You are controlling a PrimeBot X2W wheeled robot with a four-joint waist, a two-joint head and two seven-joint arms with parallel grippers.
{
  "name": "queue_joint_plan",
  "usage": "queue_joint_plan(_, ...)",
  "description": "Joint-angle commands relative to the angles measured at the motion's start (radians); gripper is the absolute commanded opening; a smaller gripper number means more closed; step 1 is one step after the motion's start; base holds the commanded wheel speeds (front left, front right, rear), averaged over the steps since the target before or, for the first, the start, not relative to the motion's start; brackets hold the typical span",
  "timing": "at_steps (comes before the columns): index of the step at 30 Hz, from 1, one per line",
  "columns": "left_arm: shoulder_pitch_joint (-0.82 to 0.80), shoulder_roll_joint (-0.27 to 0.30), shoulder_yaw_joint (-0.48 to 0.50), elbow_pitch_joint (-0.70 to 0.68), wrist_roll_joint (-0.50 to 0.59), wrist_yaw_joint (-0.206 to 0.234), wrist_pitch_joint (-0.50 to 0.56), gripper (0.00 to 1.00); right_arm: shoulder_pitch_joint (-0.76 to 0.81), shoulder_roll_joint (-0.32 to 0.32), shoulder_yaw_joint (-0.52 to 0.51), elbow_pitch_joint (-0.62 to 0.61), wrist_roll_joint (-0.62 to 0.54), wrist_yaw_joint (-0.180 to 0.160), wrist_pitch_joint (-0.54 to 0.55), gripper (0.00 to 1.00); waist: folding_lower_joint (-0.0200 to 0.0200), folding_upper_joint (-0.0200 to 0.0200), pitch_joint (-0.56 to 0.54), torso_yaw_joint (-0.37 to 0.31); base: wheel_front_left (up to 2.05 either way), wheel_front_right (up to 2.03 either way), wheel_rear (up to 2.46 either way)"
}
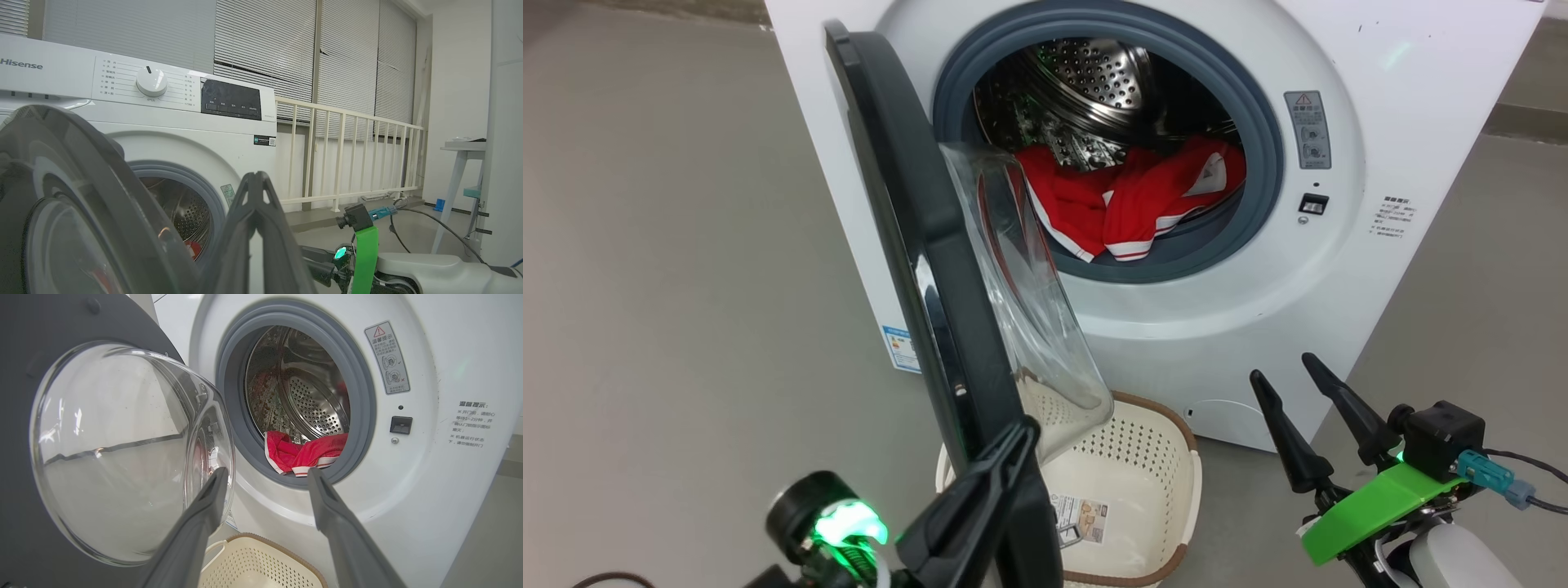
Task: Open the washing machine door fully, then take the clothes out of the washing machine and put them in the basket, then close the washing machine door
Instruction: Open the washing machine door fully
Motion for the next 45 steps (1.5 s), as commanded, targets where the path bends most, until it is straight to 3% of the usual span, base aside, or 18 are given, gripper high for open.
queue_joint_plan(1, -0.057, 0.013, 0.015, -0.014, -0.014, -0.003, -0.004, 0.0, -0.007, -0.008, 0.018, -0.02, -0.001, 0.002, -0.012, 1.0, 0.0, 0.0, 0.001, -0.002, 0.0, 0.0, 0.0)
queue_joint_plan(12, -0.077, 0.02, -0.1, 0.057, -0.087, -0.003, -0.004, 0.0, -0.01, -0.013, 0.021, -0.022, 0.0, 0.002, -0.012, 1.0, 0.0, 0.0, 0.009, -0.018, 0.0, 0.0, 0.0)
queue_joint_plan(25, -0.106, 0.045, -0.224, 0.242, -0.182, -0.003, -0.004, 0.0, -0.017, -0.012, 0.012, -0.02, -0.002, 0.002, -0.012, 1.0, 0.0, 0.0, 0.024, -0.025, 0.0, 0.0, 0.0)
queue_joint_plan(36, -0.115, 0.029, -0.21, 0.34, -0.208, 0.008, -0.004, 0.0, -0.013, -0.007, 0.008, -0.016, -0.001, 0.002, -0.012, 1.0, 0.0, 0.0, 0.017, -0.014, 0.0, 0.0, 0.0)
queue_joint_plan(45, -0.082, 0.055, -0.177, 0.32, -0.202, 0.023, -0.004, 0.0, -0.006, -0.001, 0.0, -0.013, -0.005, 0.002, -0.012, 1.0, 0.0, 0.0, 0.009, 0.015, 0.0, 0.0, 0.0)
